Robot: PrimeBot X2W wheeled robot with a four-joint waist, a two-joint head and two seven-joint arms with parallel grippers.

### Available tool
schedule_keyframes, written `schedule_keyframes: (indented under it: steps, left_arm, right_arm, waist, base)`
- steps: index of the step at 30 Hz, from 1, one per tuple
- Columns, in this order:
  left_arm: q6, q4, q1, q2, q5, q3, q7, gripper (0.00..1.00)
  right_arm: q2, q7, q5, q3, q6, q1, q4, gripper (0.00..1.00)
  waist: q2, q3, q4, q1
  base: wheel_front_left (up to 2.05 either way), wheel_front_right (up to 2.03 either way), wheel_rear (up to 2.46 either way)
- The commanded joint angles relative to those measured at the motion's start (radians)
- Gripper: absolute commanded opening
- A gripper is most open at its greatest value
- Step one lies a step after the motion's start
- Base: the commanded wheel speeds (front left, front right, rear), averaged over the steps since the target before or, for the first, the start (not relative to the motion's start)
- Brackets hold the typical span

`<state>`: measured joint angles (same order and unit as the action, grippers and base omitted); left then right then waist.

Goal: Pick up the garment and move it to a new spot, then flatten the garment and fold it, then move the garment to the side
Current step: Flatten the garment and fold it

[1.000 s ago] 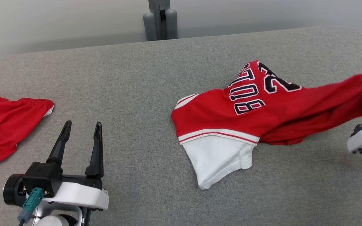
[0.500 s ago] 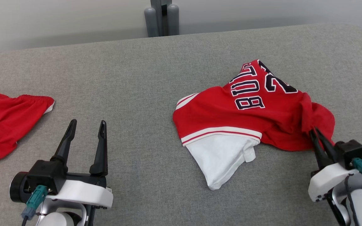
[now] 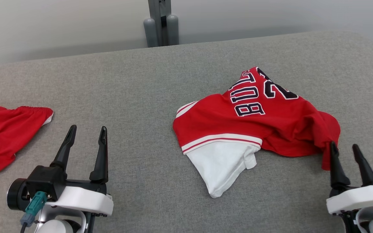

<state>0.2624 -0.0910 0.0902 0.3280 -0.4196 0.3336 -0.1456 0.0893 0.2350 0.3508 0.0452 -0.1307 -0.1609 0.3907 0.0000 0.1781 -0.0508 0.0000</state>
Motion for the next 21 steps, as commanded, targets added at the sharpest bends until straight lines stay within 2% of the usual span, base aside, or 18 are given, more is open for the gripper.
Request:
schedule_keyframes:
  steps: [1, 5, 10, 13, 16, 21]
  left_arm:
    - [0.004, -0.005, -0.001, 0.006, 0.001, -0.006, -0.004, 1.00]
    - [0.011, -0.011, -0.009, 0.019, 0.003, -0.011, 0.000, 1.00]
    - [0.019, -0.028, -0.018, 0.031, 0.011, -0.014, 0.004, 1.00]
    - [0.024, -0.041, -0.025, 0.037, 0.014, -0.014, 0.009, 1.00]
    - [0.030, -0.055, -0.039, 0.044, 0.017, -0.011, 0.012, 1.00]
    - [0.045, -0.075, -0.067, 0.041, 0.017, -0.004, 0.018, 1.00]
  right_arm:
    - [0.013, -0.004, 0.020, 0.026, 0.000, 0.027, -0.047, 1.00]
    - [0.023, -0.036, 0.059, 0.090, 0.000, 0.086, -0.179, 1.00]
    - [0.013, -0.089, 0.032, 0.184, 0.000, 0.140, -0.379, 1.00]
    - [0.001, -0.122, 0.007, 0.207, 0.000, 0.155, -0.490, 1.00]
    - [-0.008, -0.163, -0.020, 0.176, 0.000, 0.173, -0.577, 1.00]
    - [-0.024, -0.225, -0.040, 0.104, 0.000, 0.208, -0.650, 1.00]
  waist:
    - [0.0000, -0.010, -0.009, 0.0000]
    - [0.0000, -0.029, -0.024, 0.0000]
    - [0.0000, -0.052, -0.035, 0.0000]
    - [0.0000, -0.063, -0.039, 0.0000]
    - [0.0000, -0.076, -0.038, 0.0000]
    - [0.0000, -0.099, -0.028, 0.0000]
  base:
    - [0.00, 0.00, 0.00]
    - [0.00, 0.00, 0.00]
    - [0.00, 0.00, 0.00]
    - [0.00, 0.00, 0.00]
    - [0.00, 0.00, 0.00]
    - [0.00, 0.00, 0.00]
